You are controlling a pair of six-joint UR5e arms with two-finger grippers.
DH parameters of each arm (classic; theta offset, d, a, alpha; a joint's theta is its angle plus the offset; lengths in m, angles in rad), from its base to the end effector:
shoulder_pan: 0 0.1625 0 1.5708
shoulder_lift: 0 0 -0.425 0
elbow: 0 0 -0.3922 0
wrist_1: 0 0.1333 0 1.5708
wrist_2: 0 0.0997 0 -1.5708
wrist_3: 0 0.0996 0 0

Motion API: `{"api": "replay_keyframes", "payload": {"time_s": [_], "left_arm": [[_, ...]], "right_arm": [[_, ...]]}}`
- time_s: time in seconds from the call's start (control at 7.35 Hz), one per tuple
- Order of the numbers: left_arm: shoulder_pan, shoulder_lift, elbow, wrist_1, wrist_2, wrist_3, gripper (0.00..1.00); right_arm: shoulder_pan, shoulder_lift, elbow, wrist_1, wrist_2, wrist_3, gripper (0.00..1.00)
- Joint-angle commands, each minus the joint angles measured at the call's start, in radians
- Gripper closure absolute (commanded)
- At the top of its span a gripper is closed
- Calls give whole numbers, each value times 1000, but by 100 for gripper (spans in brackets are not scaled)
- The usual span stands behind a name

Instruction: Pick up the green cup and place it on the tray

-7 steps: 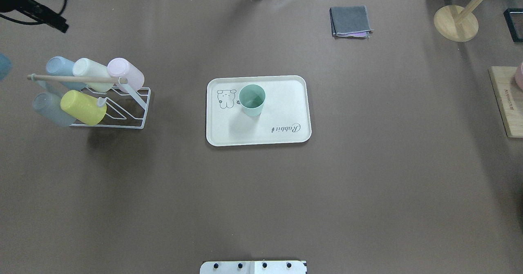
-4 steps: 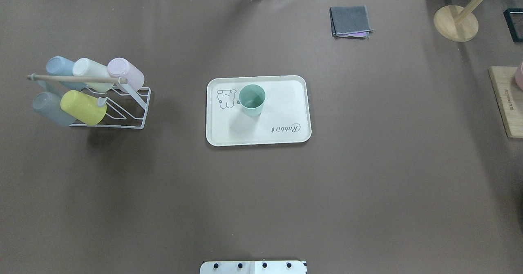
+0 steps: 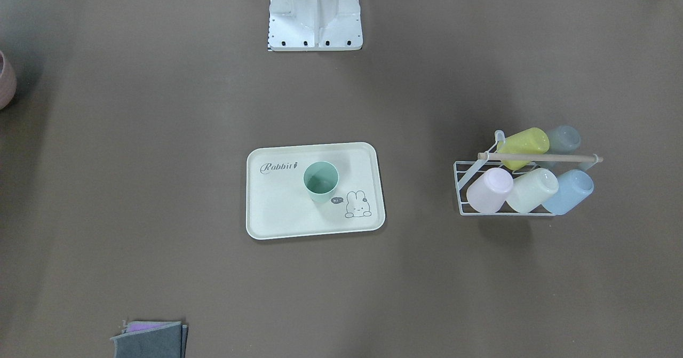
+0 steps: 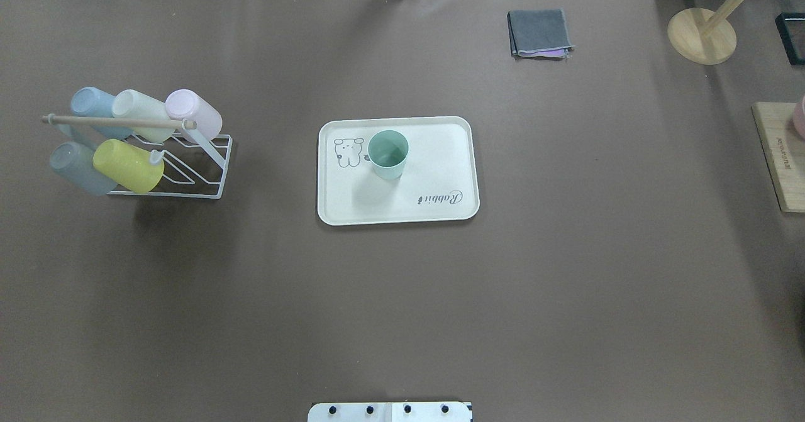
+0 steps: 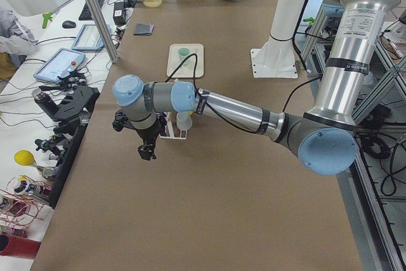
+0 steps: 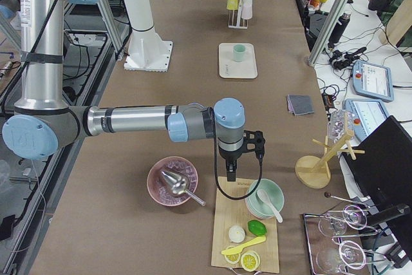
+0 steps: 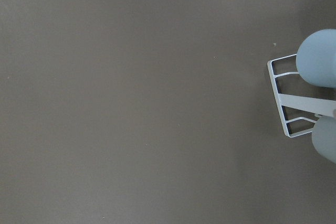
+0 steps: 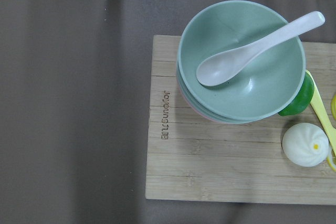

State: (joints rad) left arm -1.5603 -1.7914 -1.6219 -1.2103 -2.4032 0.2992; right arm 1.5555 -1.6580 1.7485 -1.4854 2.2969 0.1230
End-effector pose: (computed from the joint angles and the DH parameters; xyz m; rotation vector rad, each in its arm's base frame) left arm -0.0537 -0.5648 0.5476 0.0370 0.8376 0.2545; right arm 0.0601 -0.4657 0.6063 0.1176 -0.7340 0.0388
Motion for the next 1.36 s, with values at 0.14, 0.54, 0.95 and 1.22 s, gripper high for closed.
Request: {"api": "replay_keyframes", "payload": {"time_s": [0.14, 0.54, 0.95, 1.22], "left_arm": [[-34, 40, 22, -6, -17, 4, 2], [-53, 56, 24, -3, -5, 3, 2], [-87, 69, 48, -3, 27, 3, 2], [-86, 67, 60, -75, 152, -3, 2]], "right_arm": [[0, 0, -1, 2, 0, 0, 0], [0, -5, 0, 4, 0, 0, 0], [0, -8, -1, 7, 0, -3, 0], [0, -8, -6, 8, 0, -3, 0]]}}
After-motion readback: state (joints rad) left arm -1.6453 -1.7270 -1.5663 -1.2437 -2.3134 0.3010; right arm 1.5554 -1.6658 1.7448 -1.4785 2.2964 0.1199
